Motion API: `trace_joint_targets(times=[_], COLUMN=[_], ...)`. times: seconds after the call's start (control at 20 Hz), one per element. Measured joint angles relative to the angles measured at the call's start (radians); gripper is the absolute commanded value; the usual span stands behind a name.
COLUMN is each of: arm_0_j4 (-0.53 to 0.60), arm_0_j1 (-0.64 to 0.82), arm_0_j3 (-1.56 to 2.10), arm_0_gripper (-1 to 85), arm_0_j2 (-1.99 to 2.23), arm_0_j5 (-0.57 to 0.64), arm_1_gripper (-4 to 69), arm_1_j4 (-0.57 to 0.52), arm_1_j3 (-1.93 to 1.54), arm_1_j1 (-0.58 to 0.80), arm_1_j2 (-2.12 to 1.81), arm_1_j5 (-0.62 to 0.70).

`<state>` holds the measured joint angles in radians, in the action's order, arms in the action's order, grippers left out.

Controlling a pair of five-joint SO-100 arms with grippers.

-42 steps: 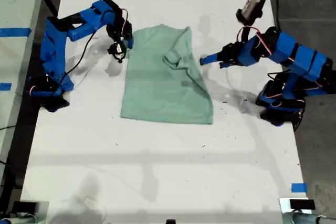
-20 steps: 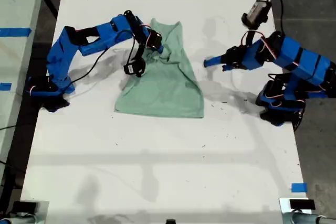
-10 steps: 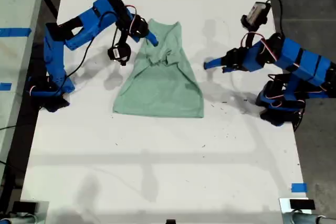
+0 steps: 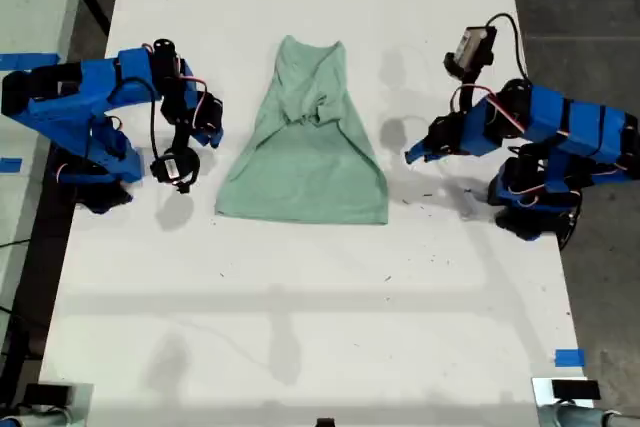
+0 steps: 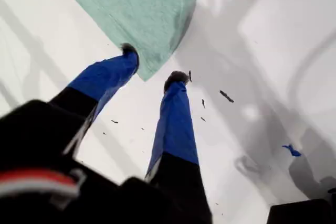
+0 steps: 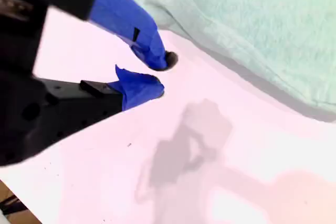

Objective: Fold tshirt

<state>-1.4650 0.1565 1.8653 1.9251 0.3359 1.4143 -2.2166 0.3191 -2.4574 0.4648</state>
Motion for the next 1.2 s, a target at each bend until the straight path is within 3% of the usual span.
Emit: trace_joint_targets(times=[0.1,0.15,0.25,0.55,0.8,0.95,1.0,1.2], arm_0_j4=[0.038,0.049,0.066,0.132,0.141,0.141,0.141,0.141], arm_0_j1=[-0.063,-0.089,-0.103,-0.126,-0.126,-0.126,-0.126,-0.126], arm_0_j3=[0.087,0.106,0.115,0.115,0.115,0.115,0.115,0.115], arm_0_gripper=[3.2,7.8,12.7,12.3,11.2,10.7,10.6,10.3], arm_0_j2=[0.058,0.069,0.075,0.075,0.069,0.069,0.069,0.069], arm_0_j5=[-0.067,-0.091,-0.107,-0.115,-0.115,-0.115,-0.115,-0.123], arm_1_gripper=[9.3,18.9,29.8,31.8,28.2,2.8,-1.6,-1.6], arm_1_j4=[-0.002,-0.011,-0.034,-0.186,-0.374,-0.456,-0.462,-0.474], arm_1_j3=[-0.003,-0.005,-0.012,-0.075,-0.077,-0.055,-0.020,0.084], arm_1_j1=[-0.026,-0.040,-0.060,-0.064,-0.066,-0.060,-0.055,-0.037], arm_1_j2=[0.000,0.000,0.008,0.247,0.522,0.709,0.752,0.854], arm_1_j5=[-0.005,-0.005,-0.003,0.018,0.026,0.028,0.026,0.025])
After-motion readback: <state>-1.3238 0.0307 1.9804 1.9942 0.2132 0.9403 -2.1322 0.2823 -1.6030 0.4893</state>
